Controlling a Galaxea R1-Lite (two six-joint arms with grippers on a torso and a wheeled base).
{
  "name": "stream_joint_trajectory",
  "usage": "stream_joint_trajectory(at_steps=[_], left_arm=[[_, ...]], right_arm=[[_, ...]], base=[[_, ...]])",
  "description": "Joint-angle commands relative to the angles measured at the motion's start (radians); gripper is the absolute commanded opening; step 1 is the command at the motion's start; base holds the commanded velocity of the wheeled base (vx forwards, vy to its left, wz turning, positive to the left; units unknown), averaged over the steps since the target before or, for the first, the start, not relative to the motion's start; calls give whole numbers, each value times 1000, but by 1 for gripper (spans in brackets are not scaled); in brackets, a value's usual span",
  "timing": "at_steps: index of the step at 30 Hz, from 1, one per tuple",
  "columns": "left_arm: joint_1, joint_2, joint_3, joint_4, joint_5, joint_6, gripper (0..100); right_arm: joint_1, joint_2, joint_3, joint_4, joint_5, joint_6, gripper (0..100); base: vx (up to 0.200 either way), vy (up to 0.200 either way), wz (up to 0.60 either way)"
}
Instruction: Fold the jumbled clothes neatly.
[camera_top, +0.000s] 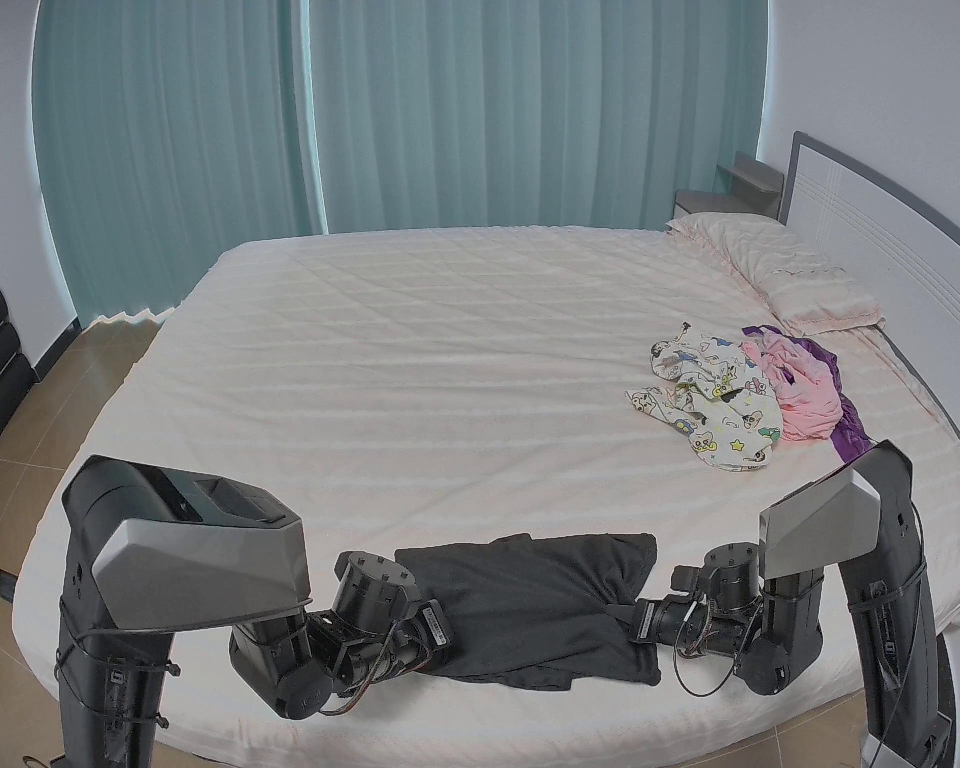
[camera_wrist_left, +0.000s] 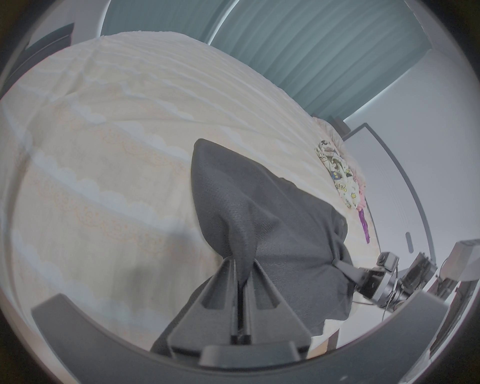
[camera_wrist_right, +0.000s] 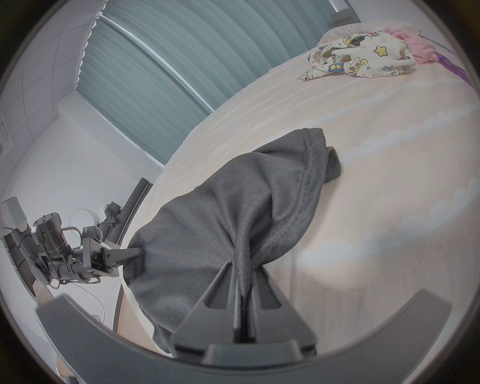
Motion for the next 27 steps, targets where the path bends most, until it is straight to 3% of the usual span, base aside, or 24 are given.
stream_joint_trajectory(at_steps=[1, 26, 27], left_arm=[[-3, -56, 18, -6, 0, -22, 0], [-30, -142, 75, -58, 14, -30, 0], [-30, -142, 75, -58, 14, -30, 0]], right_arm=[[-8, -30, 21, -12, 9, 5, 0], [0, -70, 44, -13, 13, 5, 0], [1, -75, 38, -12, 15, 11, 100]], base=[[0, 0, 0], [0, -192, 0], [0, -200, 0]])
